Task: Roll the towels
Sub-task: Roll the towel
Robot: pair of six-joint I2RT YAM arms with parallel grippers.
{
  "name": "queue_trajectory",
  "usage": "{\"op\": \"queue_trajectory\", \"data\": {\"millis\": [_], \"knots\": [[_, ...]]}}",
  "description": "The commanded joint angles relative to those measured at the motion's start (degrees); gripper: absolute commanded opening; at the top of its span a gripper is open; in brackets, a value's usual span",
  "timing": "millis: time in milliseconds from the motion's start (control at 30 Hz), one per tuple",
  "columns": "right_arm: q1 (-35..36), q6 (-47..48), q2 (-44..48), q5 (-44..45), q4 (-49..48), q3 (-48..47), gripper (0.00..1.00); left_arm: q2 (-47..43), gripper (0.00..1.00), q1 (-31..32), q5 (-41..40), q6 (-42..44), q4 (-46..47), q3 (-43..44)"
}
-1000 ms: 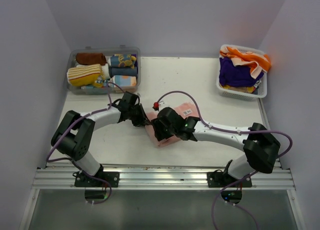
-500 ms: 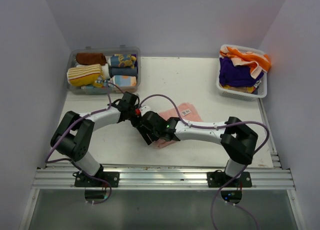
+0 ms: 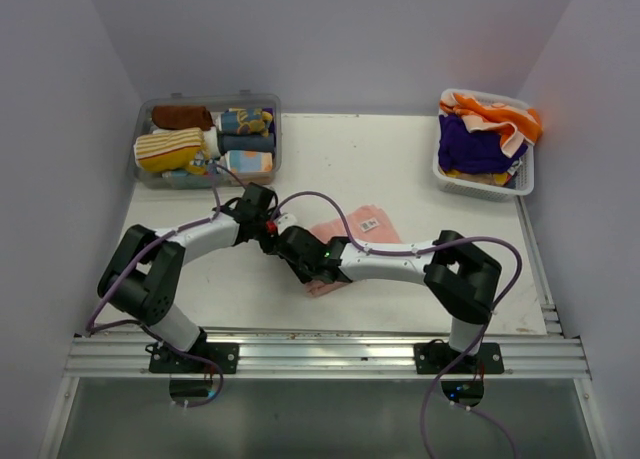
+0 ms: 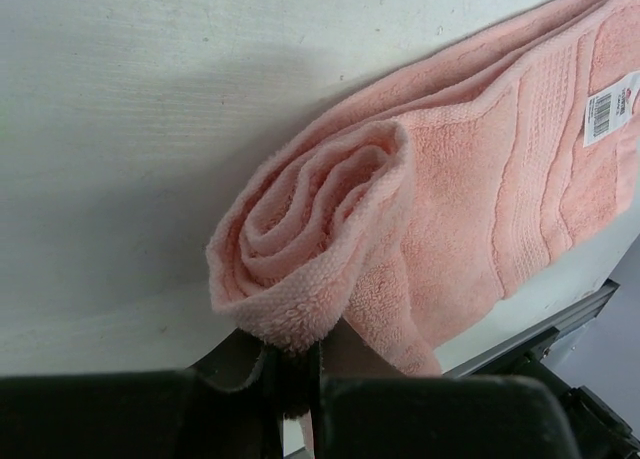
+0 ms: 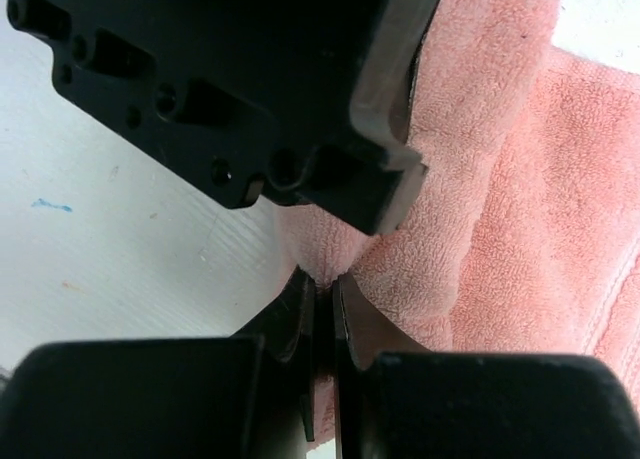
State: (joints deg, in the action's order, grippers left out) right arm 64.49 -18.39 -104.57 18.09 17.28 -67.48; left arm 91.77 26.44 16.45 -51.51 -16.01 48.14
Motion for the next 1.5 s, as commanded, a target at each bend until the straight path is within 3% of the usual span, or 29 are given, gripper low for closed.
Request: {"op": "queue_trajectory", "data": {"millis": [0,33,100,133,300,400,633,933,1133,1467], "knots": [[-0.76,-2.26,3.75,-4.27,-3.3,0.33,0.0,-3.52,0.0,0.11,-0.36,-0.79,-1.39,1.34],[-1.29,-3.57,4.46,-5.94,-4.35,1.47,0.0,-3.96,0.1,-0.15,-0.28,-0.7,-1.74,1.34],[-3.3,-5.24,6.3,-11.56,-6.02,2.96,0.0,-5.53,0.21,-0.59,-0.36,-0.53,-2.18,1.25],[-4.1,-7.34,8.14,-13.76,-7.86,4.89,0.0,-6.07,0.33,-1.03,-0.36,-0.35,-2.71,1.25],[-9.9,-13.5,12.2,-26.14,-14.8,10.26,0.0,-10.29,0.51,-2.79,-0.71,0.53,-4.99,1.61],[-12.54,-17.02,13.43,-31.6,-16.92,13.07,0.0,-11.78,0.51,-3.14,-0.98,0.79,-6.31,2.31],[-17.81,-28.42,14.75,-43.03,-31.85,21.67,0.0,-13.81,0.52,-3.14,-0.63,1.58,-6.84,3.45],[-23.7,-40.13,12.29,-51.31,-48.55,30.12,0.0,-13.72,0.49,-1.57,4.64,2.9,-3.07,3.28],[-26.17,-45.05,10.97,-54.65,-55.32,33.99,0.0,-11.35,0.49,0.98,6.05,3.16,0.45,3.89],[-28.28,-46.64,7.2,-58.25,-56.47,34.96,0.0,-6.43,0.47,3.09,7.37,3.52,3.27,5.82]]}}
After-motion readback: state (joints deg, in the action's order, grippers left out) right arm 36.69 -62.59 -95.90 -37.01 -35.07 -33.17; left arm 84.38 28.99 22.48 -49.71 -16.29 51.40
